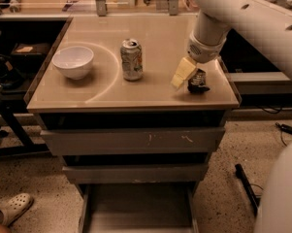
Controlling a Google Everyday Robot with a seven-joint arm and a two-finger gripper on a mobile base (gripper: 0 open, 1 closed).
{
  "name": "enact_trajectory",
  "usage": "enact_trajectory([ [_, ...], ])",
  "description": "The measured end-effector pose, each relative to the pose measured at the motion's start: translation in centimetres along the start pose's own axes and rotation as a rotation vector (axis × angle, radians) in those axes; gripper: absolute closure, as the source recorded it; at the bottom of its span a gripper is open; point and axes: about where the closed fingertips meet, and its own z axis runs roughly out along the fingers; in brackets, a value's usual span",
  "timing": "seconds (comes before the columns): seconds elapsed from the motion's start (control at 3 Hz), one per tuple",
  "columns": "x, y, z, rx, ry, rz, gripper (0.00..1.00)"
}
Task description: Place rxbar chocolate into bottom drawer
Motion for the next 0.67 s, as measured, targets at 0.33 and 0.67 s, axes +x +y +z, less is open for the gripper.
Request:
enact_trajectory([
  [0.33, 0.5, -0.9, 1.6, 0.005, 0.036, 0.028, 0.0],
  [0.67, 1.4, -1.2, 2.7, -0.013, 0.068, 0.041, 0.0],
])
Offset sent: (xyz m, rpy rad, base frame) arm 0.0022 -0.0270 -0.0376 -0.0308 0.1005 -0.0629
